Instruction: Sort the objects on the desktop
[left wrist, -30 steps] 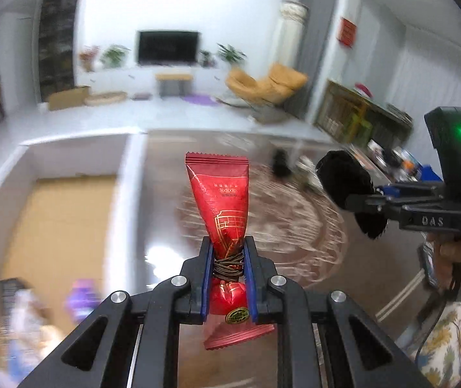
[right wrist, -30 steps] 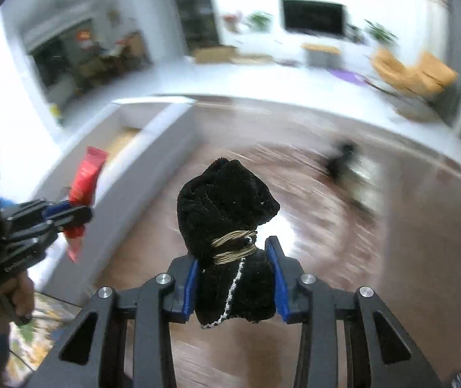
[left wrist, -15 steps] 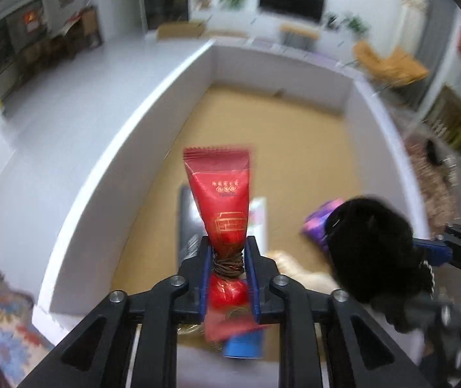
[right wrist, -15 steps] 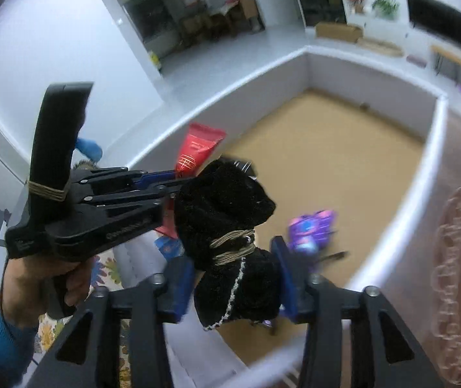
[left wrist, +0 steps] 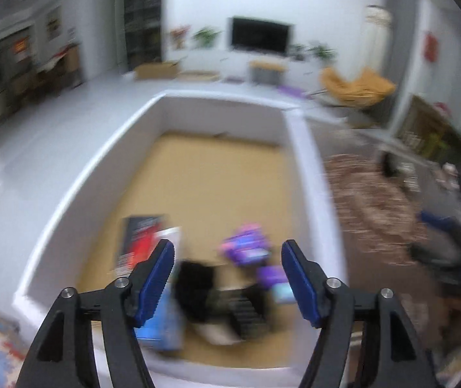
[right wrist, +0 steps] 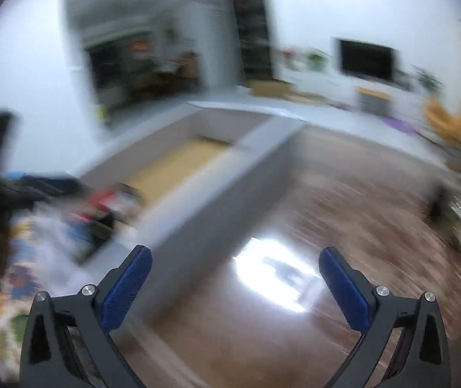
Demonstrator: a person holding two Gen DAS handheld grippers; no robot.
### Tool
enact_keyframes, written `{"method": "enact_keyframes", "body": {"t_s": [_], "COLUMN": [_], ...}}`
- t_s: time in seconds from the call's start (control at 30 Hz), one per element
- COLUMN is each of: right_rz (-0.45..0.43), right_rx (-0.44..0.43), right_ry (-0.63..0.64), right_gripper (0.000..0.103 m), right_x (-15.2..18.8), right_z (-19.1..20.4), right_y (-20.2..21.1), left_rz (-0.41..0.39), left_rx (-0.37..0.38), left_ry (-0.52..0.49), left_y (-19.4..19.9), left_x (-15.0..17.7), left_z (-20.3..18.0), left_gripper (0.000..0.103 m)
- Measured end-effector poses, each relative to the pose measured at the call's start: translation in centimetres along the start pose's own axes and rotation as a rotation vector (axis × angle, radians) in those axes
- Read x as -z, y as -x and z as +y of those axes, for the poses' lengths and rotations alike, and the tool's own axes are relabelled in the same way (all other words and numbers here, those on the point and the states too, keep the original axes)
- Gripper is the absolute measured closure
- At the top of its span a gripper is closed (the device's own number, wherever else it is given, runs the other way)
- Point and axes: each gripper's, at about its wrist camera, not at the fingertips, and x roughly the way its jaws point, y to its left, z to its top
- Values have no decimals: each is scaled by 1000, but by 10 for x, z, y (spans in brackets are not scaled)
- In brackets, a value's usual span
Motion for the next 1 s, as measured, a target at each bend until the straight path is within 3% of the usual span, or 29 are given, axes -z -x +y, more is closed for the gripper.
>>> {"method": "enact_keyframes", "body": {"t_s": [0.07, 0.17, 0.27, 0.37, 0.5, 0.6, 0.87, 1.0], "right_rz": [84, 161, 209, 212, 187, 199, 201, 201], "right_rx": [152, 306, 390, 406, 392, 397, 388, 389], "right_ry": [-42, -92, -136, -189, -243, -249, -274, -274], "right_gripper": [0, 0, 0, 0, 0, 0, 0, 0], "right_x": [33, 76, 104, 116, 127, 131, 131, 131], "right_z": [-53, -114, -153, -178, -197, -192, -195, -195], "right_y": [0, 10, 22, 39, 56, 54, 48, 48], "left_rz": [-32, -56, -21, 26, 100, 139, 184, 187], "left_rx": [72, 156, 255, 279, 216, 171, 127, 153], "left_ry": [-72, -181, -266, -338, -404, -431, -383, -331], "left_y": [12, 25, 15, -22, -89, -126, -194, -210], "left_x": [-3, -8, -3, 13, 32, 40, 27, 15], "left_z": [-41, -101, -163, -215, -262, -275, -291, -291], "left_gripper": [19, 8, 2, 2, 2, 2, 1, 0]}}
